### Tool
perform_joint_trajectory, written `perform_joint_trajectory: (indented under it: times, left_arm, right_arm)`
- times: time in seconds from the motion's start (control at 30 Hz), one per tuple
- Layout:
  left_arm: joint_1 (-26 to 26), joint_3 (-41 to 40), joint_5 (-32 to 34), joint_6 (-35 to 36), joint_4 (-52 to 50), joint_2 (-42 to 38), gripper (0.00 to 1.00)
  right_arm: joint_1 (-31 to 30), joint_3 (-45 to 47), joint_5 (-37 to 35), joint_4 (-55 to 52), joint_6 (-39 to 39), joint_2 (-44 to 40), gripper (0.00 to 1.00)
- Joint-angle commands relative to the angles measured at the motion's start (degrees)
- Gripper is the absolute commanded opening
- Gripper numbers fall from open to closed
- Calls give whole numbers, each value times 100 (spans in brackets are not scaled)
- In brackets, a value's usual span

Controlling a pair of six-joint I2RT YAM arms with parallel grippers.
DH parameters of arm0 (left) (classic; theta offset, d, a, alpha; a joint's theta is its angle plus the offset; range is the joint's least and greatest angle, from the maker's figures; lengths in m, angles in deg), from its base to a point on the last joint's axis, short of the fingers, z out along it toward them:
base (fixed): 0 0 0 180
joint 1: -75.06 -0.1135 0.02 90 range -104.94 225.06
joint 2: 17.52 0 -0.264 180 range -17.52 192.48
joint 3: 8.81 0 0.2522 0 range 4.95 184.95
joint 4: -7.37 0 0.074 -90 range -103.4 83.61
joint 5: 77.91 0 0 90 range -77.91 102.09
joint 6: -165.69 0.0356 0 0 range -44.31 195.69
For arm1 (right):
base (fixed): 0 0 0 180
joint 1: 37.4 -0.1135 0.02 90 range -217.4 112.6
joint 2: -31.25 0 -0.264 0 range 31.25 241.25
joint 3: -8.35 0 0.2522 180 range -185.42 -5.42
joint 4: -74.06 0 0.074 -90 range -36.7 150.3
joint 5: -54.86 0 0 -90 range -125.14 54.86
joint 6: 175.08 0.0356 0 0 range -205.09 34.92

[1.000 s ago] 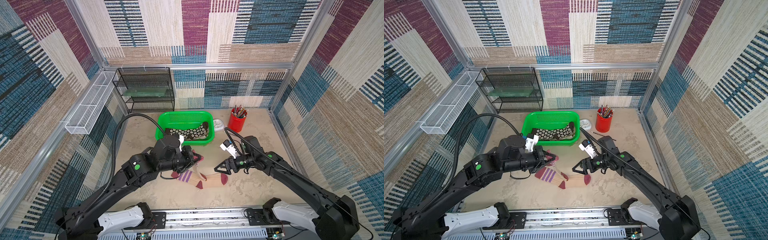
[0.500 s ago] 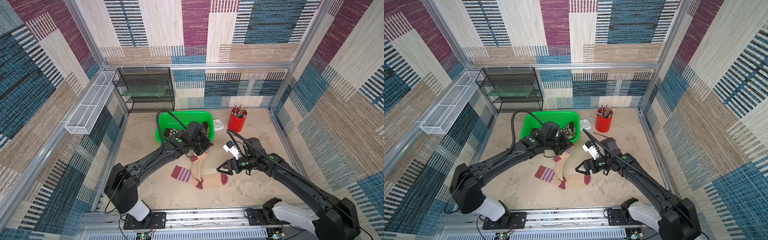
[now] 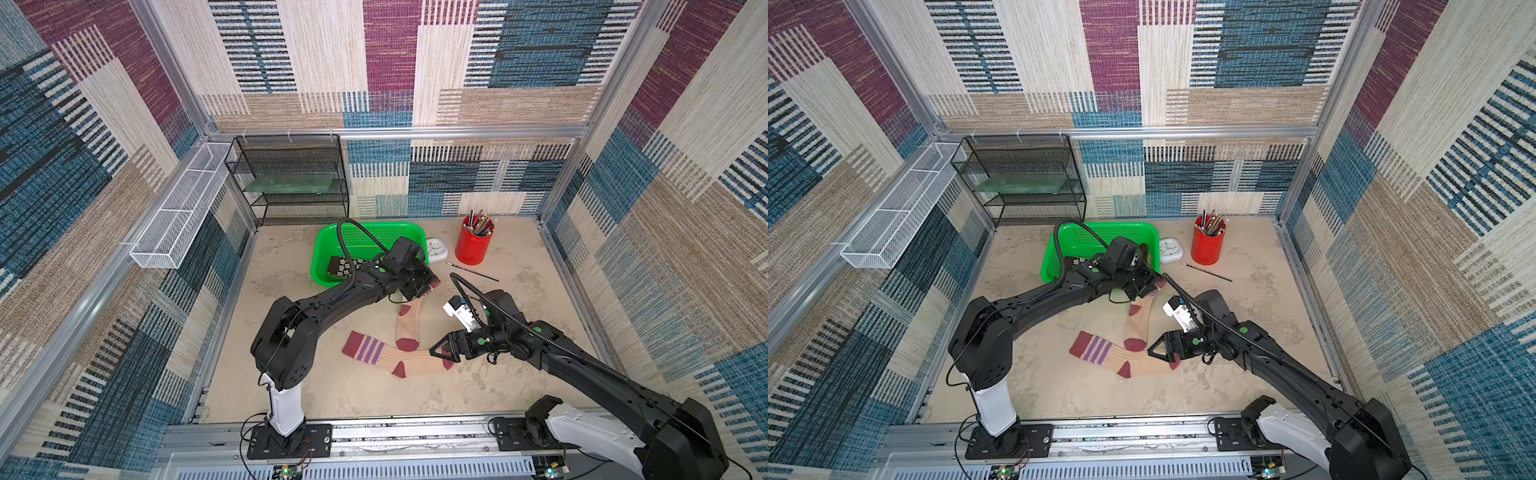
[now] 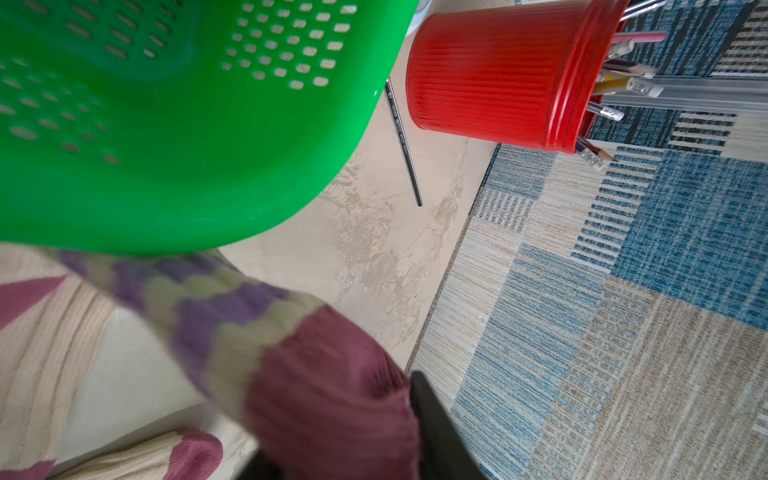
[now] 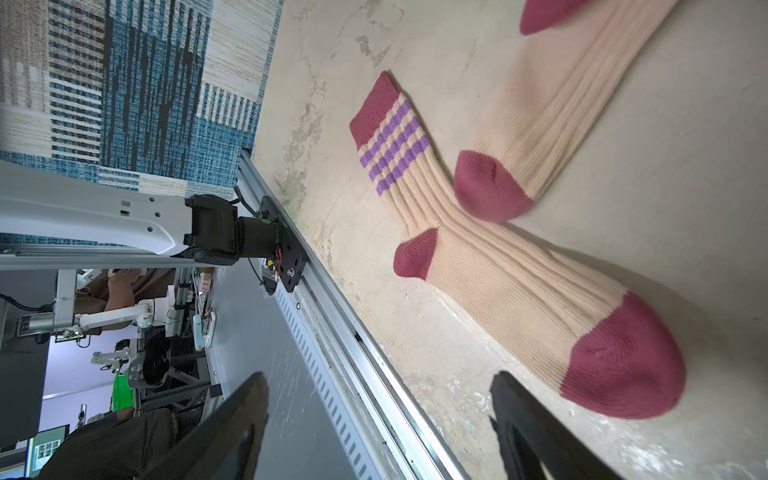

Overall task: Place the socks together as a pair
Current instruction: Flatten out the sock at the center of the board.

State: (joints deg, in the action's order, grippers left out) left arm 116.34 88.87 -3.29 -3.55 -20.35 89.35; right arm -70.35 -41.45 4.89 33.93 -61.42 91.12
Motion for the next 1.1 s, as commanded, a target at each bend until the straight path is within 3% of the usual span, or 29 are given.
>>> perform_joint_trajectory:
  times: [0.0, 0.03, 0.13, 0.3, 0.5, 0.83, 0.97, 1.07]
  left_arm:
    - [-50, 214, -49, 224, -109, 36, 89]
    - [-81, 287, -38, 307, -198, 12, 99]
    - [-240, 518, -22, 652, -610, -96, 99]
    - [-418, 737, -102, 1334, -1183, -559, 99]
    - [-444, 782, 223, 2449, -1785, -1655, 99]
    - [-1107, -508, 674, 3213, -2609, -4083, 99]
    - [-1322, -890, 795, 3301, -2944, -4785, 99]
    - [-1431, -1098, 815, 3330, -3104, -5127, 99]
  right_arm:
    - [-264, 132, -577, 497, 713, 160, 85]
    - [-407, 149, -747, 593, 855, 234, 85]
    - [-699, 40, -1304, 632, 1110, 500, 84]
    - [-891, -270, -1601, 763, 1216, 1073, 81]
    - [-1221, -978, -2028, 398, 1196, 2189, 73]
    - [-1361, -1926, -3094, -105, 1188, 3706, 57]
    - [-1381, -2199, -3550, -245, 1268, 3950, 53]
    - [-1381, -2363, -3573, -345, 1225, 4207, 44]
